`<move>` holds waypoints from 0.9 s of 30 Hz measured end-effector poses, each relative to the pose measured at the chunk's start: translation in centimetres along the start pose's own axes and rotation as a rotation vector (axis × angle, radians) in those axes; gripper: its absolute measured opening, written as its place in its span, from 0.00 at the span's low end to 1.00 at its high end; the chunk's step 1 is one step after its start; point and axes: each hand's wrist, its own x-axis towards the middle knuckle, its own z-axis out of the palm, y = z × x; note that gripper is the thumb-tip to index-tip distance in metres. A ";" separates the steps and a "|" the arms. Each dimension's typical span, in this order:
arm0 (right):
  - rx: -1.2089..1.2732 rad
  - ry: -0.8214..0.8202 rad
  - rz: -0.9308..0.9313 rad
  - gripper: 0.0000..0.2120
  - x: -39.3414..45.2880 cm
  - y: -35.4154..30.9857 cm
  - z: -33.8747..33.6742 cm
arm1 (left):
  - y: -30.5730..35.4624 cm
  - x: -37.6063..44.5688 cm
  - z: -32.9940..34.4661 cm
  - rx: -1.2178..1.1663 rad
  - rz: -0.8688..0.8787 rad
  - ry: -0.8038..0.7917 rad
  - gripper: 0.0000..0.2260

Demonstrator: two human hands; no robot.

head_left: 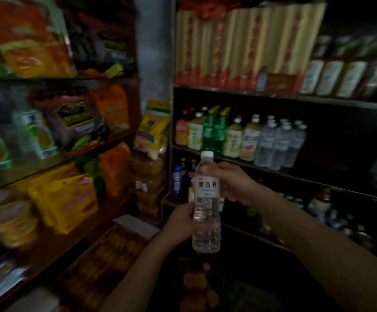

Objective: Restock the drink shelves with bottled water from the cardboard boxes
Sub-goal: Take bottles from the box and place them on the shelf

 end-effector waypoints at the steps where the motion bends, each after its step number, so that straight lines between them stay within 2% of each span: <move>1: 0.000 0.035 -0.025 0.31 -0.4 -0.5 -2.0 | 1.3 1.4 1.2 0.024 0.019 -0.025 0.18; 4: -0.019 0.152 -0.085 0.20 -1.5 -2.0 -7.0 | 5.1 4.8 4.4 0.034 0.082 -0.108 0.14; 8: -0.001 0.280 -0.108 0.18 -2.1 -3.3 -11.9 | 8.0 8.7 7.4 0.017 0.124 -0.196 0.14; 13: -0.008 0.444 -0.146 0.30 -1.4 -3.2 -15.7 | 9.1 14.4 9.5 0.076 0.124 -0.321 0.24; 18: 0.000 0.537 -0.156 0.29 0.3 -2.2 -18.6 | 9.7 19.1 10.9 0.123 0.169 -0.447 0.23; 23: 0.071 0.619 -0.118 0.27 1.8 -0.2 -21.3 | 8.7 23.2 13.3 0.108 0.205 -0.409 0.23; 27: 0.067 0.657 -0.070 0.17 2.9 1.5 -24.1 | 7.5 26.3 15.6 0.048 0.207 -0.368 0.23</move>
